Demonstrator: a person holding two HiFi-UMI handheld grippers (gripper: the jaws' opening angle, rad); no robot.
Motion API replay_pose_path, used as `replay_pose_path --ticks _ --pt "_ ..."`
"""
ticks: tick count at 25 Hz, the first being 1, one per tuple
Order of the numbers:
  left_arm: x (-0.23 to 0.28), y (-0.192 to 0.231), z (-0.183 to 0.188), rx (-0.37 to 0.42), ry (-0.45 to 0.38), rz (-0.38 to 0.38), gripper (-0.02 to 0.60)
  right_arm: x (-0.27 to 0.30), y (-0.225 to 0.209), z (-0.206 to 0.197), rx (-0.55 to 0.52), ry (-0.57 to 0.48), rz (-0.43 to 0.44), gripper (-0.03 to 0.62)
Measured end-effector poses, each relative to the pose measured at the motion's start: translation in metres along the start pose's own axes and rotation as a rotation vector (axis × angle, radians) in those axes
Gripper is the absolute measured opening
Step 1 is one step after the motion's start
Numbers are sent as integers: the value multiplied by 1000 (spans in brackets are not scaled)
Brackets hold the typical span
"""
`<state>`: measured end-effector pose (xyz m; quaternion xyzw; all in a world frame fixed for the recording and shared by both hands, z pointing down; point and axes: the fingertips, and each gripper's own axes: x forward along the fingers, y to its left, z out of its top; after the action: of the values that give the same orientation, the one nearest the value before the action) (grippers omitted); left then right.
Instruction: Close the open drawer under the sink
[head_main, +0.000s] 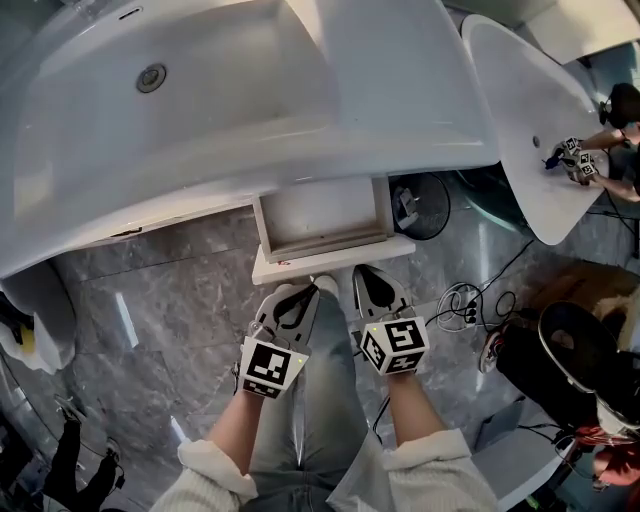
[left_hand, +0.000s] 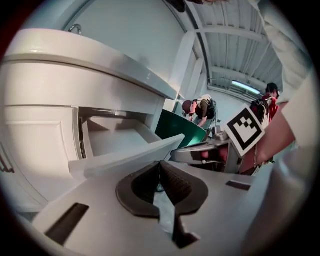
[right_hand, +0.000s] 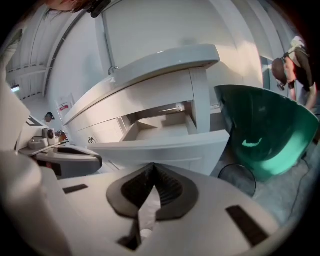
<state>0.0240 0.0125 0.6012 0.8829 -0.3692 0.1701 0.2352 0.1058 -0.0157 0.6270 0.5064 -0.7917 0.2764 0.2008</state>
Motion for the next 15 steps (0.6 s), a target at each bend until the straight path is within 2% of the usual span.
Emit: replay_pose_path --ticks 9,15 --pt "11 25 -14 -84 15 116 18 16 1 -9 -5 13 -9 9" --pt "10 29 -5 -109 -10 137 15 17 -1 3 -11 -10 -23 9"
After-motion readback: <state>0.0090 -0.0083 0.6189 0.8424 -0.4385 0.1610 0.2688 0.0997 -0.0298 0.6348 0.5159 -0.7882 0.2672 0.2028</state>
